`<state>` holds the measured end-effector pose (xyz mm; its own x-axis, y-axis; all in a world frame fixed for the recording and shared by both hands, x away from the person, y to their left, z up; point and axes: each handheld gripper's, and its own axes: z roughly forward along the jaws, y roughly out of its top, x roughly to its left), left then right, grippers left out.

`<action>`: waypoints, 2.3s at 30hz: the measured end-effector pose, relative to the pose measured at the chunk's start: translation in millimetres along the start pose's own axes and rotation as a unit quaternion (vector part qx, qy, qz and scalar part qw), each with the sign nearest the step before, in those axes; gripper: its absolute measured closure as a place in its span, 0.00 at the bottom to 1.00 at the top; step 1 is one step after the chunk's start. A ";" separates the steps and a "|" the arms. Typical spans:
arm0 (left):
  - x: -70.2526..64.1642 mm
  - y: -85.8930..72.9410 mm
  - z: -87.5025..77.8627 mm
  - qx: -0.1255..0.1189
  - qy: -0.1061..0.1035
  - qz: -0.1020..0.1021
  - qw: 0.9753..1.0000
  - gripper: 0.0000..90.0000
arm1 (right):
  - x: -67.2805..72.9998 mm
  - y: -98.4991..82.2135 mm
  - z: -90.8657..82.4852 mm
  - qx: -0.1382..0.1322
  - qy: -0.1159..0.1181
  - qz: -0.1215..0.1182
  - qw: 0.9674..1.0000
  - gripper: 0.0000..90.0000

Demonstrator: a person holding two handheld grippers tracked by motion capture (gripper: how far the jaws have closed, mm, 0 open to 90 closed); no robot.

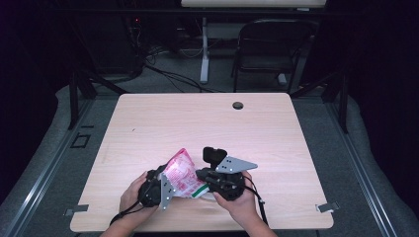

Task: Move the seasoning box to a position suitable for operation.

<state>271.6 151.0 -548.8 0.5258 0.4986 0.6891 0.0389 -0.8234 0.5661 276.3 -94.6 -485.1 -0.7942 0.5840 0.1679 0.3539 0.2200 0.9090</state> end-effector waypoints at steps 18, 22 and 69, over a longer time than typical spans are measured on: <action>-2.5 2.7 1.7 -0.008 0.014 0.011 1.000 0.69 | -1.6 -2.4 -3.4 -0.004 -0.004 -0.001 1.000 1.00; -2.6 2.9 1.8 -0.009 0.017 0.013 1.000 0.69 | -1.7 -2.3 -3.8 -0.006 -0.003 0.000 1.000 1.00; 14.1 6.8 10.7 -0.039 0.076 0.136 0.987 0.70 | -3.3 -5.8 -3.9 -0.015 -0.008 0.001 1.000 1.00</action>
<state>288.4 149.5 -540.0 0.3732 0.3015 0.8774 -0.1550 -0.9122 0.3794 275.0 -100.8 -489.5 -0.7848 0.5977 0.1640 0.3410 0.1955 0.9195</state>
